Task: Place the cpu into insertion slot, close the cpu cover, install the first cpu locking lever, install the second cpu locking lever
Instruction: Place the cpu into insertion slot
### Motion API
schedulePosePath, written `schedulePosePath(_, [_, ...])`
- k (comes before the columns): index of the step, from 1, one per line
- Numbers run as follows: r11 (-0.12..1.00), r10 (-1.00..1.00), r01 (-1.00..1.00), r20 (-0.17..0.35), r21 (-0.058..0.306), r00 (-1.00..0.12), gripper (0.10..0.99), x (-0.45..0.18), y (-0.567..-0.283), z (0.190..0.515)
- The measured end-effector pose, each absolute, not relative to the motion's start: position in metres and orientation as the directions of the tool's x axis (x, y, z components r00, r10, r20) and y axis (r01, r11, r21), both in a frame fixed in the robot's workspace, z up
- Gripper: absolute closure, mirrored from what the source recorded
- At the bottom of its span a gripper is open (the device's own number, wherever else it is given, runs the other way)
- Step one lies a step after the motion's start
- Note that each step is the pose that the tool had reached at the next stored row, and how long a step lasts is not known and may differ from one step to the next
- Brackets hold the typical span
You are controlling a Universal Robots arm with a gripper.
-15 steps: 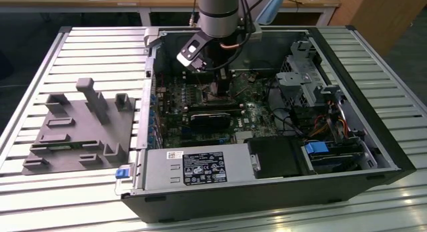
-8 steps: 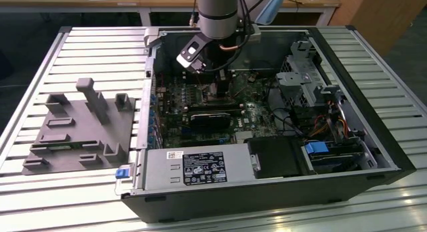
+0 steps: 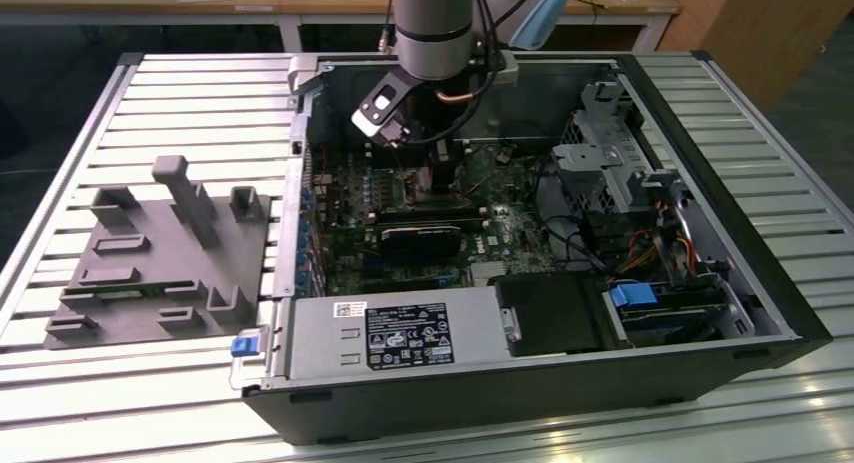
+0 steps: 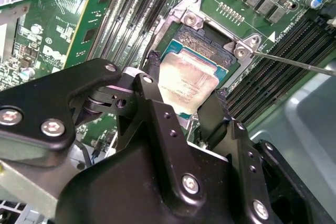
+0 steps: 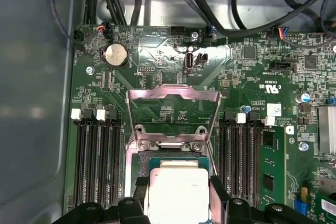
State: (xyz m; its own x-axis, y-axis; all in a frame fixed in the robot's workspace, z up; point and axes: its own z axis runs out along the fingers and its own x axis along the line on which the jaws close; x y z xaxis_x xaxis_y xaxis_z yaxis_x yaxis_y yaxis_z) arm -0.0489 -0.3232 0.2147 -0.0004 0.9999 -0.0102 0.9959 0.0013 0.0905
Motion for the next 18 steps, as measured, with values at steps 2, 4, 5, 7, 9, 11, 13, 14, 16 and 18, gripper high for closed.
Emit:
schedulePosePath(2, [0.001,1.000,0.996,-0.010,0.090,0.000,0.549,-0.049,-0.323,0.212])
schedulePosePath(4, [0.001,1.000,0.996,-0.010,0.090,0.000,0.549,-0.049,-0.323,0.210])
schedulePosePath(5, [0.001,1.000,0.996,-0.010,0.090,0.000,0.549,-0.049,-0.323,0.209])
schedulePosePath(7, [0.001,1.000,0.996,-0.010,0.090,0.000,0.549,-0.049,-0.323,0.207])
schedulePosePath(9, [0.001,1.000,0.996,-0.010,0.090,0.000,0.549,-0.049,-0.323,0.206])
schedulePosePath(11, [0.001,1.000,0.996,-0.010,0.090,0.000,0.549,-0.049,-0.323,0.205])
schedulePosePath(13, [0.001,1.000,0.996,-0.010,0.090,0.000,0.549,-0.049,-0.322,0.204])
schedulePosePath(14, [0.001,1.000,0.996,-0.010,0.090,0.000,0.549,-0.050,-0.322,0.203])
schedulePosePath(16, [0.001,1.000,0.996,-0.010,0.090,0.000,0.549,-0.050,-0.321,0.202])
schedulePosePath(18, [0.001,1.000,0.996,-0.010,0.090,0.000,0.549,-0.050,-0.321,0.200])
